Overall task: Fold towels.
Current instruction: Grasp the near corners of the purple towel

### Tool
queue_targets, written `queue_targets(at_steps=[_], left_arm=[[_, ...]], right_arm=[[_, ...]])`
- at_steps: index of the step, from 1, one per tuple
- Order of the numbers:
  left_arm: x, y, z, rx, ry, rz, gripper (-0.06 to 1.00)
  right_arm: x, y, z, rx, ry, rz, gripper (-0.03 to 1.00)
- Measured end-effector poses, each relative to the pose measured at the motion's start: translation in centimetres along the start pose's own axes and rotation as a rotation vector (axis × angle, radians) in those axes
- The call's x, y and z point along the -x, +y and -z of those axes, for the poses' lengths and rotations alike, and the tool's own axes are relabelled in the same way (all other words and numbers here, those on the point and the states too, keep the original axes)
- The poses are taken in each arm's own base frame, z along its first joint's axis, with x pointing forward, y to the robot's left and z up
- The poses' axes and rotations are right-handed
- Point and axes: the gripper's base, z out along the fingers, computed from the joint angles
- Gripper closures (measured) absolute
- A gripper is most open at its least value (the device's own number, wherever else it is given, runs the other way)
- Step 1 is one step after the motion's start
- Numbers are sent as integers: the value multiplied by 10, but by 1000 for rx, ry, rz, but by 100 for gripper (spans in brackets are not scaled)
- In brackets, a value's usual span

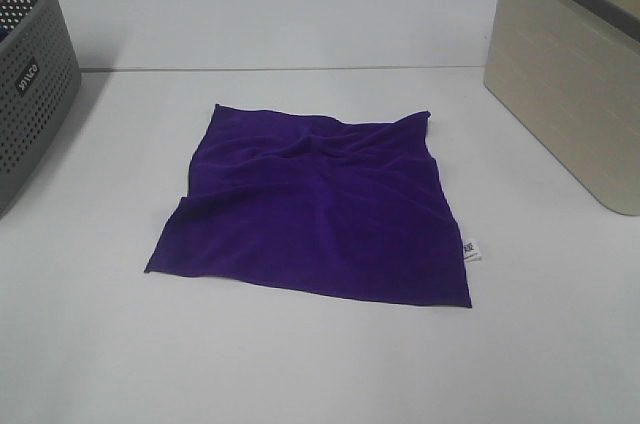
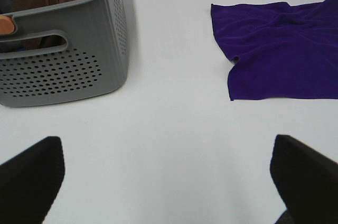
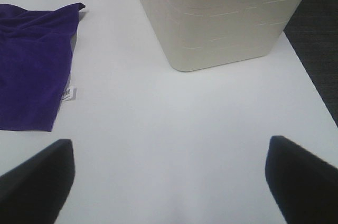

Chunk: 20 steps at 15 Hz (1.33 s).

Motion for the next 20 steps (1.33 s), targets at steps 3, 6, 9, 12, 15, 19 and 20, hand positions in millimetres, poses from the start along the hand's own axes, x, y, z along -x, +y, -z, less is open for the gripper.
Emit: queue_targets(at_steps=[3, 6, 9, 12, 15, 19, 20], left_arm=[[0, 0, 0, 0, 0, 0, -4], [0, 0, 0, 0, 0, 0, -4], [0, 0, 0, 0, 0, 0, -4], [0, 0, 0, 0, 0, 2, -4], [0, 0, 0, 0, 0, 2, -4], [0, 0, 0, -1, 0, 2, -4], [0, 0, 0, -1, 0, 2, -4]], right_arm=[[0, 0, 0, 0, 0, 0, 2], [0, 0, 0, 0, 0, 0, 2], [0, 0, 0, 0, 0, 0, 2], [0, 0, 0, 0, 0, 0, 2], [0, 0, 0, 0, 0, 0, 2], [0, 0, 0, 0, 0, 0, 2], [0, 0, 0, 0, 0, 0, 2]])
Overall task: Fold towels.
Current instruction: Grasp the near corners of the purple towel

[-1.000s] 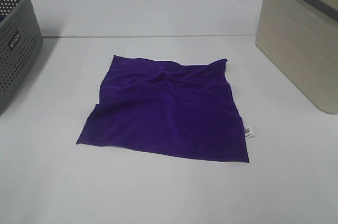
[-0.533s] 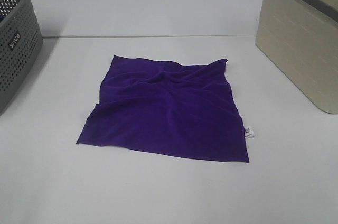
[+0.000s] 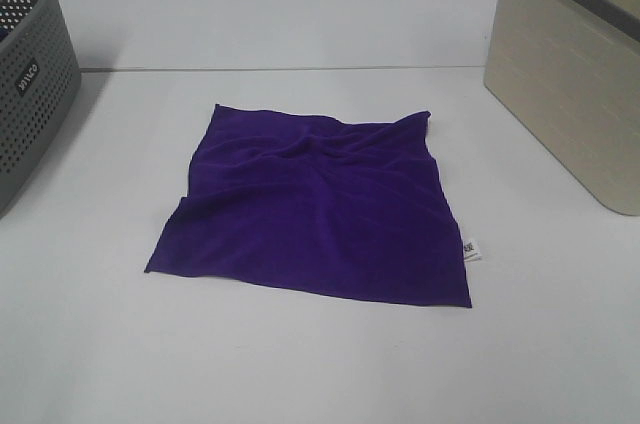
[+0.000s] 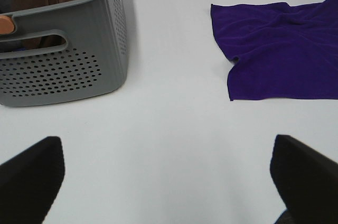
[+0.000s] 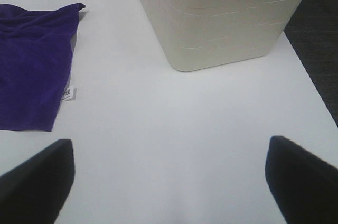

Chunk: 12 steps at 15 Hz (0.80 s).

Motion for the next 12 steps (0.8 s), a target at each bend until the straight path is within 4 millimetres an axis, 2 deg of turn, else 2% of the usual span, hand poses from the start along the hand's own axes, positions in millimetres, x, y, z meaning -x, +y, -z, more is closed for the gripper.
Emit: queue_targets(at_steps=[3, 4, 5, 7, 8, 9, 10, 12], left_arm=[[6, -1, -4, -17, 50, 4, -4], [20, 1, -12, -28, 140, -5, -4], [40, 3, -21, -40, 229, -20, -4], [78, 8, -63, -69, 425, -33, -4], [84, 10, -78, -77, 482, -33, -4], [96, 13, -110, -96, 579, -47, -4], [105, 13, -174, -189, 714, -67, -4], [89, 3, -231, -390, 831, -53, -4]], right_arm=[[5, 2, -2, 35, 57, -11, 2], [14, 3, -10, 64, 144, -29, 2], [29, 3, -26, 88, 265, -49, 2], [61, -2, -72, 110, 502, -81, 2], [68, -3, -88, 117, 561, -89, 2], [76, -4, -116, 138, 646, -97, 2], [81, 2, -175, 283, 738, -79, 2], [75, 20, -213, 526, 750, -144, 2]])
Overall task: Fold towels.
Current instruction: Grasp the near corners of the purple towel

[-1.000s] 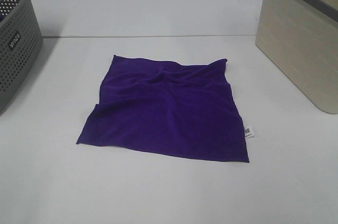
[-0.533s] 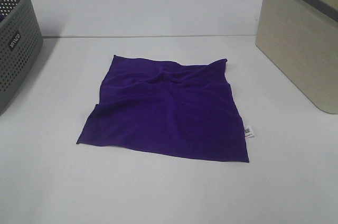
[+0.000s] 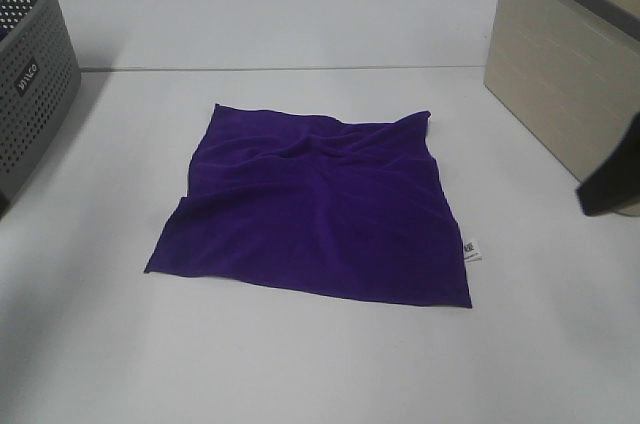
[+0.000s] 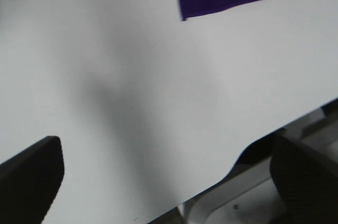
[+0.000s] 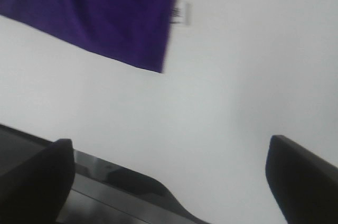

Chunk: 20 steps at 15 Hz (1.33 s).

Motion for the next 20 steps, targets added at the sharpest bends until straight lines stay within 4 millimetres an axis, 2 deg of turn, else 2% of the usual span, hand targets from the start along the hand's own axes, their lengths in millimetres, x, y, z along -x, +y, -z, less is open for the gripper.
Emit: queue_targets(at_steps=[1, 2, 4, 5, 6, 8, 9, 12, 14, 16, 20], left_arm=[[6, 2, -14, -62, 17, -8, -4], [15, 3, -38, -176, 25, -3, -4], [29, 12, -80, -294, 16, -3, -4], [33, 18, -97, -312, 24, -2, -4], [41, 27, -113, -314, 44, -23, -4], [57, 40, -129, -304, 55, -39, -4], [65, 44, -136, -310, 62, -45, -4], [71, 54, -159, -333, 111, -33, -4], [66, 58, -177, -360, 160, -10, -4], [67, 59, -180, -373, 163, -1, -4], [68, 59, -180, -368, 158, 26, -4]], right_arm=[[4, -1, -7, 42, 3, 11, 2], [10, -3, -20, 120, -10, 9, 2], [13, -13, -45, 186, 13, -23, 2], [14, -23, -54, 192, 11, -60, 2], [15, -41, -60, 212, -10, -129, 2], [15, -68, -67, 210, -31, -219, 3], [13, -75, -75, 200, -6, -238, 3], [5, -89, -98, 200, 74, -290, 3], [1, -95, -109, 202, 108, -321, 3], [-1, -102, -117, 168, 109, -341, 3], [0, -104, -118, 152, 95, -362, 3]])
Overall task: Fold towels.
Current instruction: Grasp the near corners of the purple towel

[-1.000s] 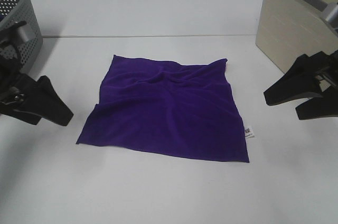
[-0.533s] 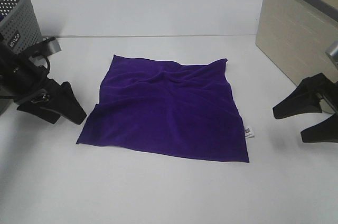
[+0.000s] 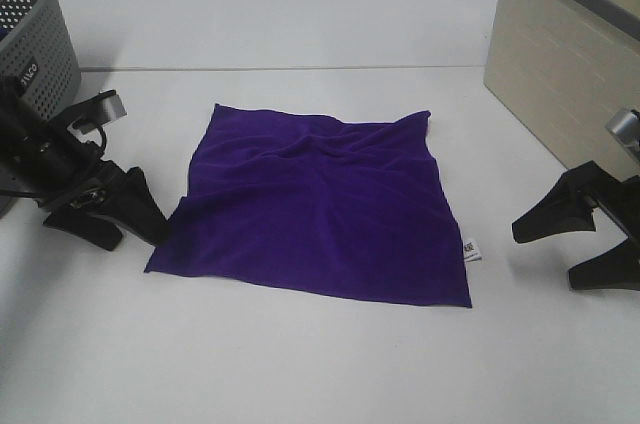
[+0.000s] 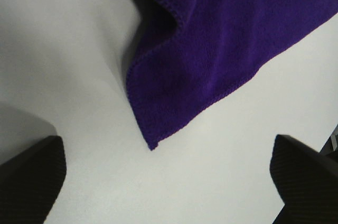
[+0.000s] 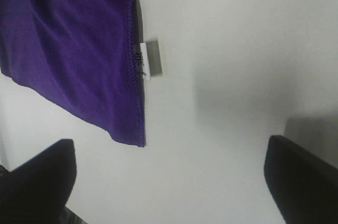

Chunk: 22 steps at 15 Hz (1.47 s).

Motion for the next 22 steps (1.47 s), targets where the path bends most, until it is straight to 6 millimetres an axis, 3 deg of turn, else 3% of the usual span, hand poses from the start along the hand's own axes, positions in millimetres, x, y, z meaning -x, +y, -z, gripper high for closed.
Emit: queue_targets(at_steps=[6, 11, 15, 18, 22], left_arm=[[1, 0, 0, 3, -11, 69, -3], [1, 1, 0, 4, -12, 80, -3], [1, 0, -1, 5, 0, 78, -3], [8, -22, -18, 27, 32, 36, -2], [28, -63, -52, 80, 22, -15, 6]], right_arm=[[1, -4, -12, 32, 6, -73, 4], [-8, 31, -51, 46, 116, 7, 6], [-8, 33, -54, 34, 113, -34, 8], [-9, 35, -64, 5, 128, -48, 19], [-1, 63, -97, 6, 218, 42, 30]])
